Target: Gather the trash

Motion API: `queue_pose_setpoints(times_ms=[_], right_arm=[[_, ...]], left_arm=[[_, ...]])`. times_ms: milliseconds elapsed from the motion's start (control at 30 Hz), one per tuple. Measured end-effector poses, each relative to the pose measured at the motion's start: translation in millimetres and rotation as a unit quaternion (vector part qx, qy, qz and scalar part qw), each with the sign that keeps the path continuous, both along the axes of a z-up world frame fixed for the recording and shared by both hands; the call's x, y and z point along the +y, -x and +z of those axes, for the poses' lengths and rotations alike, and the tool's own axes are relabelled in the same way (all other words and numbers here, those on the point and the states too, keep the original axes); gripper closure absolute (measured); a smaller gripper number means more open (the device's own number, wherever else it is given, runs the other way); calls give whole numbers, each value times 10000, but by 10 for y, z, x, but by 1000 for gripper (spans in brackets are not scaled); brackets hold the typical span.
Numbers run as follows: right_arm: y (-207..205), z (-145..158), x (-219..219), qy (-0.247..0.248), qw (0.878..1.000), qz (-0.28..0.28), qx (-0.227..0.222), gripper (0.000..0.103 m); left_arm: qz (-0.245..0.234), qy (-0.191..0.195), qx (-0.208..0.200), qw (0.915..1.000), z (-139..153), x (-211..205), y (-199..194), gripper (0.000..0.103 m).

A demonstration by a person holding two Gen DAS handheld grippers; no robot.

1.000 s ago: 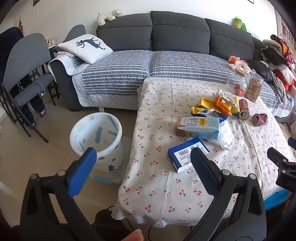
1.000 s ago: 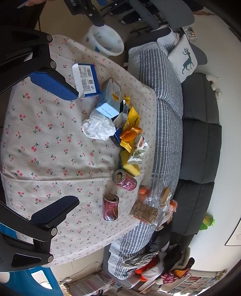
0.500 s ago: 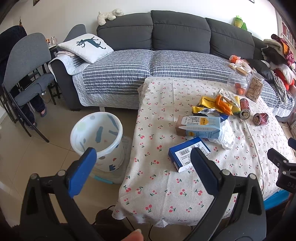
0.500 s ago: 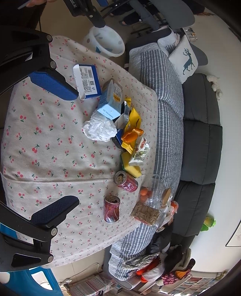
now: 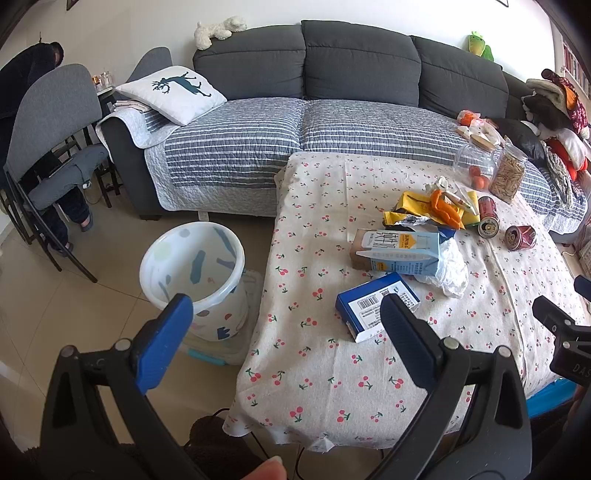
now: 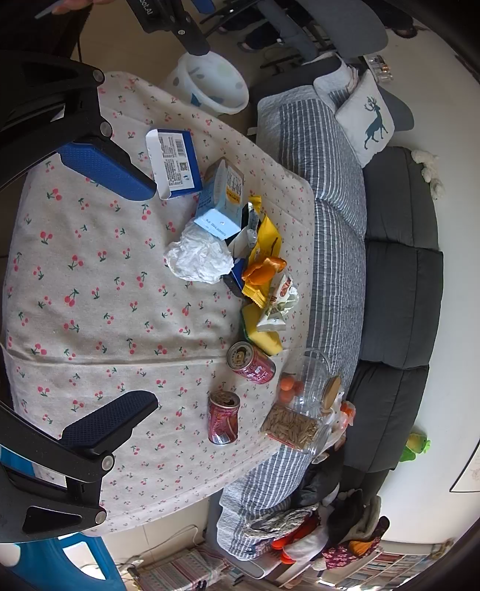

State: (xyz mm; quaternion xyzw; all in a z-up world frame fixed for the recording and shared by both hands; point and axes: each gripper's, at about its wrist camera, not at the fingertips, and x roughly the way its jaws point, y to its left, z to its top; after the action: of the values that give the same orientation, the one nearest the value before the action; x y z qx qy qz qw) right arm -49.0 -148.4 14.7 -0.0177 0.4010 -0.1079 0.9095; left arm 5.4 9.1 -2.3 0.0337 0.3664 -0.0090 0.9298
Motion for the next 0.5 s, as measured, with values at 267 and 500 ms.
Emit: queue_pose_setpoints(times_ms=[267, 500], right_arm=[[1, -9, 7, -12, 10000, -2, -3, 0], [3, -8, 0, -12, 10000, 8, -5, 0]], left_arm=[[0, -7, -4, 10000, 1, 0, -2, 2], [-2, -4, 16, 10000, -1, 0, -2, 2]])
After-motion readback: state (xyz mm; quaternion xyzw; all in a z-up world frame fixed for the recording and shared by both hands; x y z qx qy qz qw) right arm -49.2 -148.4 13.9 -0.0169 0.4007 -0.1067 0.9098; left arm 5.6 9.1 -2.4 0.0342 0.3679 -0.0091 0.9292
